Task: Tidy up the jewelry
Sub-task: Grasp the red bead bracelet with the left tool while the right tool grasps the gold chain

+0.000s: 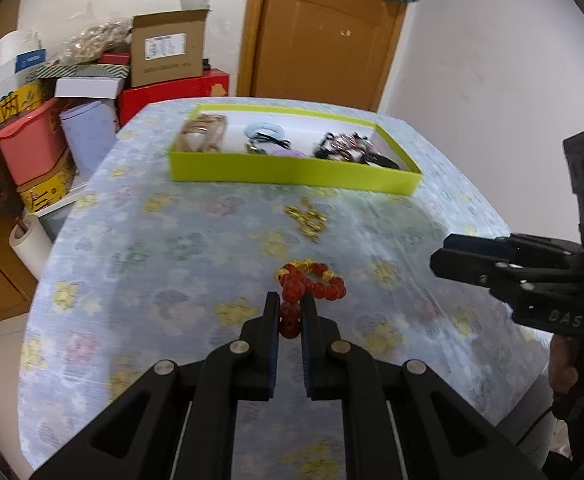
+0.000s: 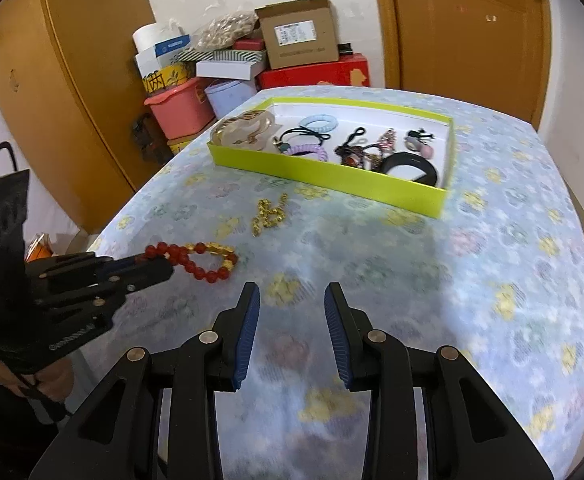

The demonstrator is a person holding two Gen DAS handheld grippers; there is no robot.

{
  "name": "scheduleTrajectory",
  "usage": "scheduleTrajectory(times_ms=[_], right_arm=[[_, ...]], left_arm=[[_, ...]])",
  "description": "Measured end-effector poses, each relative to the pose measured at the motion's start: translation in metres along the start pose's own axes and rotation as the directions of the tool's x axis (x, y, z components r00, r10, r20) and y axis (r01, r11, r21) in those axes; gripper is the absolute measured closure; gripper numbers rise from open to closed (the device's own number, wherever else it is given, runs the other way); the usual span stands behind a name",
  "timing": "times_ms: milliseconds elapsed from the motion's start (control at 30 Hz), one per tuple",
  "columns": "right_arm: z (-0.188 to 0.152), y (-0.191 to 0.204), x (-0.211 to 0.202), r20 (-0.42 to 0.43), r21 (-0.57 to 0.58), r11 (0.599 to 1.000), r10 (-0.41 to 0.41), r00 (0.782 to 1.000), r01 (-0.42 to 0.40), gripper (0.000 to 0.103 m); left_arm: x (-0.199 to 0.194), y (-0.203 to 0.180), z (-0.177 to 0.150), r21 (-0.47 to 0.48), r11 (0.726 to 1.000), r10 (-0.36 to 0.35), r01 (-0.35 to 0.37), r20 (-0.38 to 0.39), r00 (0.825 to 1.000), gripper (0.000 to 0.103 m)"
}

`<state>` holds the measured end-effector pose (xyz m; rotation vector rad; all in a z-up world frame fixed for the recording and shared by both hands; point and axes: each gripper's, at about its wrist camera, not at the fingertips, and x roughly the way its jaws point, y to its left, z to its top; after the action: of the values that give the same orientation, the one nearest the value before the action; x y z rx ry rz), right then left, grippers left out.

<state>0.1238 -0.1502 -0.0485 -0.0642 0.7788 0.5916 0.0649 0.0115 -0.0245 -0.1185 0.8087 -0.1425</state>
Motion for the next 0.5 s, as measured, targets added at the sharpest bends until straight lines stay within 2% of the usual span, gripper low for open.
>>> scheduleTrajectory(times_ms=[100,200,500], right_arm=[[0.008,0.005,0.014,-0.013,-0.018,1.0,0.007,1.0,-0.007,0.067],[0.017,0.01,0.031,-0.03,-0.043,0.999,0.013,0.999,-0.014,0.059],[0.038,0.024,0.078,-0.067,-0.107,0.994,0.003,0.998,-0.01,0.059]], left_arm=[[-0.004,0.011,0.002,-0.022,1.0,0.017,-0.016,0.015,1.0,0.093],[-0.005,0.023,0.003,-0.045,0.999,0.029,-0.028,0.024,0.999,0.093],[-0.005,0.05,0.004,-0.099,0.994,0.053,-0.049,0.037,0.998,0.093]])
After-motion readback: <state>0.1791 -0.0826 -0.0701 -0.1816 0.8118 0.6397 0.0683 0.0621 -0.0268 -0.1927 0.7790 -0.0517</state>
